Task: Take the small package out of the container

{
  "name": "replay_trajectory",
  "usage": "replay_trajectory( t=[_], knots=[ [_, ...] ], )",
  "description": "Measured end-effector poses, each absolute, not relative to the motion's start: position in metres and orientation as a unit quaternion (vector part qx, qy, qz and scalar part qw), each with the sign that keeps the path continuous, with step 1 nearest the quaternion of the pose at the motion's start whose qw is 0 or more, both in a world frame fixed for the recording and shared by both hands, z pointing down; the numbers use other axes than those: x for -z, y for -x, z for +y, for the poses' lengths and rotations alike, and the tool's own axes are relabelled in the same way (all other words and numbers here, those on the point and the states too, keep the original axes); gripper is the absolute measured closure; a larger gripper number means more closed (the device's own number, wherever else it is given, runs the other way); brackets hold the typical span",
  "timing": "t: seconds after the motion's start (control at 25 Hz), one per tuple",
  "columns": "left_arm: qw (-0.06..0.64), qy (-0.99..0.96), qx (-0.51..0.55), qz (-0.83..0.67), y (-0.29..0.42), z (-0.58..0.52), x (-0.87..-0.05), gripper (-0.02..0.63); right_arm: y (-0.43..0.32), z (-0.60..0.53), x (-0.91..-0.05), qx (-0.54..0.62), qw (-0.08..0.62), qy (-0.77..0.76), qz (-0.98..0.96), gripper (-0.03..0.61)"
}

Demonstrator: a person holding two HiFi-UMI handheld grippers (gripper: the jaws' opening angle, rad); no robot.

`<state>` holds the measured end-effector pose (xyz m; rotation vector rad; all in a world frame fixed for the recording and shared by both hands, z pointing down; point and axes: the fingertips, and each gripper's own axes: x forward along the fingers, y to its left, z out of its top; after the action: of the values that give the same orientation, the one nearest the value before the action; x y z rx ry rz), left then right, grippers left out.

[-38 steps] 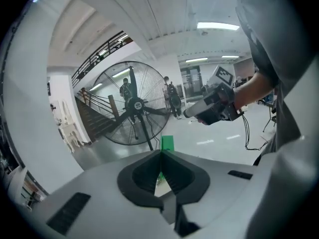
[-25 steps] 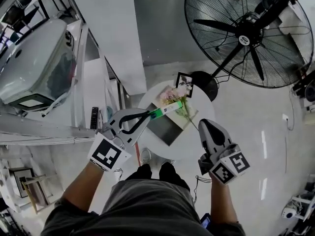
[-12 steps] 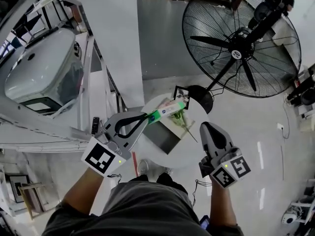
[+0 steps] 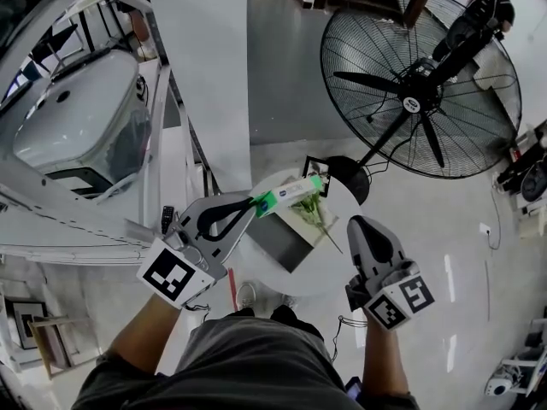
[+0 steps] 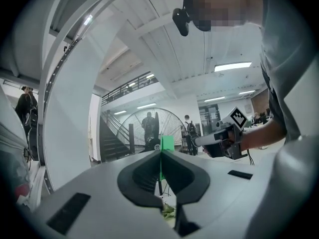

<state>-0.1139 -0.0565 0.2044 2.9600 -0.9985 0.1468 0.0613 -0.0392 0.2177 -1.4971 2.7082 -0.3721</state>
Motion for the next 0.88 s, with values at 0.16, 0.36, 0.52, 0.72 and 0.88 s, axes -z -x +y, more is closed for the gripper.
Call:
replay_trajectory(
  t=[0.16, 0.36, 0.52, 0.72, 0.88],
  knots=[
    [0.009, -0.946, -0.051, -0.320, 0.111, -0.056, -0.208, 0.595, -0.060, -0.040, -0.220, 0.120, 0.007, 0.477, 0.870, 0.557],
    [0.015, -0.946, -0.058, -0.318, 0.107, -0.056, -0.217, 0.595, -0.060, -0.043, -0.227, 0.125, 0.003, 0.475, 0.871, 0.557],
    [0.027, -0.947, -0.060, -0.314, 0.103, -0.055, -0.226, 0.595, -0.058, -0.044, -0.234, 0.130, -0.003, 0.471, 0.873, 0.557],
    [0.034, -0.947, -0.063, -0.314, 0.099, -0.057, -0.234, 0.595, -0.060, -0.047, -0.241, 0.134, -0.006, 0.466, 0.874, 0.557],
    [0.035, -0.946, -0.068, -0.315, 0.097, -0.059, -0.236, 0.595, -0.060, -0.048, -0.244, 0.135, -0.009, 0.463, 0.876, 0.557]
  ],
)
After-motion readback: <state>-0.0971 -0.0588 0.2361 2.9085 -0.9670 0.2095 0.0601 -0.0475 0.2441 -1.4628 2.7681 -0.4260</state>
